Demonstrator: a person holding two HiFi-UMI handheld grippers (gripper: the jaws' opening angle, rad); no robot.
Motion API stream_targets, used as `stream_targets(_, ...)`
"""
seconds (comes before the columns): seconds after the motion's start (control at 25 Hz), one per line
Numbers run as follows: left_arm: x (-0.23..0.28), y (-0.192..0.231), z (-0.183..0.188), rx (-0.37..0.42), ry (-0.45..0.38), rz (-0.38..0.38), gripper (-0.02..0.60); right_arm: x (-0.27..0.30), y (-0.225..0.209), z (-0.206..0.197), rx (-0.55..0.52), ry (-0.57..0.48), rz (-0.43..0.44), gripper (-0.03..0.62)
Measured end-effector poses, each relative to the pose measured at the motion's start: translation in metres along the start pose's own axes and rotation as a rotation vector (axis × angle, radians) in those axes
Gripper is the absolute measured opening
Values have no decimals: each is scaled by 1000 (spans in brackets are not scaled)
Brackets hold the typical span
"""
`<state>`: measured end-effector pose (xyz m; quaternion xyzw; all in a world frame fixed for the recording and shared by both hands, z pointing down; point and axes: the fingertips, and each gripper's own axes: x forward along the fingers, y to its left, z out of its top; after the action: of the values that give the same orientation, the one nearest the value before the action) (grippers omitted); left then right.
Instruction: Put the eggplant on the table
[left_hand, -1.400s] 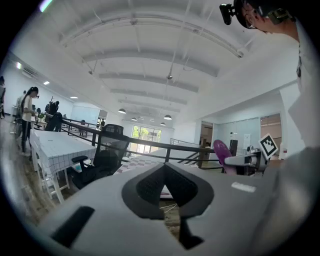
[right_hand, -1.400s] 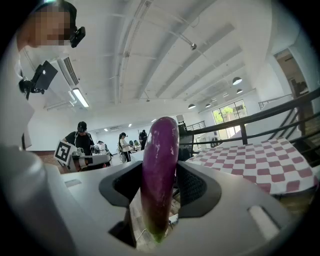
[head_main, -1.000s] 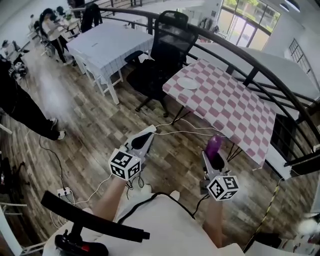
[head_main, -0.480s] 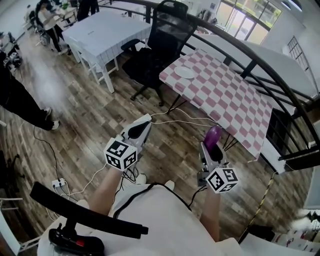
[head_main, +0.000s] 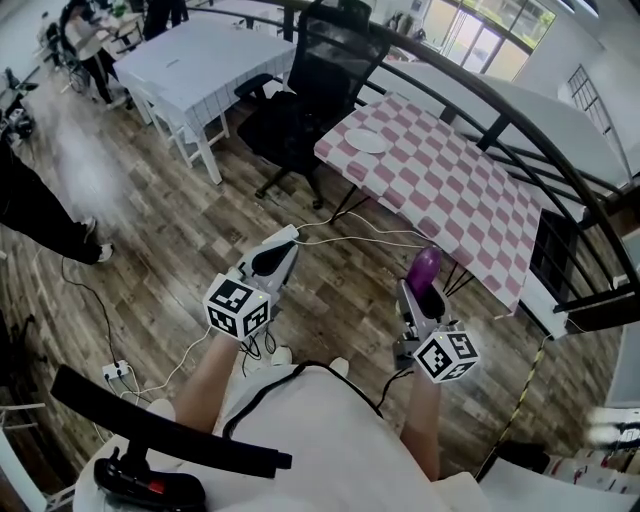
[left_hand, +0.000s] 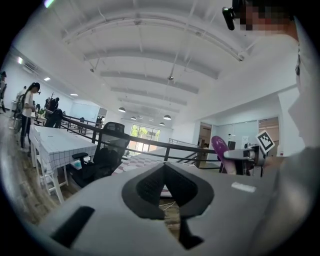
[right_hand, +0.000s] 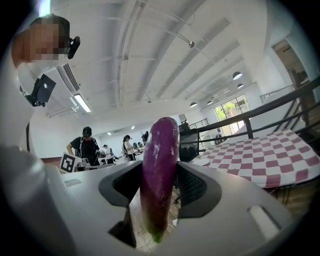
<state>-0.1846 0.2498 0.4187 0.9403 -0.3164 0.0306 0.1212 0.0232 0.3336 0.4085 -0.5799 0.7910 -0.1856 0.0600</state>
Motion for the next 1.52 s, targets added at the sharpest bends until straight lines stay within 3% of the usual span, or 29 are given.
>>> stream_targets(0.48,-13,37,-6,-17,24,-37,5,23,24,-11,-26,17,-51,216)
stream_targets(1.04,-54,80,-5,-49,-25,0,5,22,30,-16,-32,-7,-144,216)
stream_targets(1.52,-54,97,-20,-64,17,8,5,34,33,-22,-3,13,-143,216)
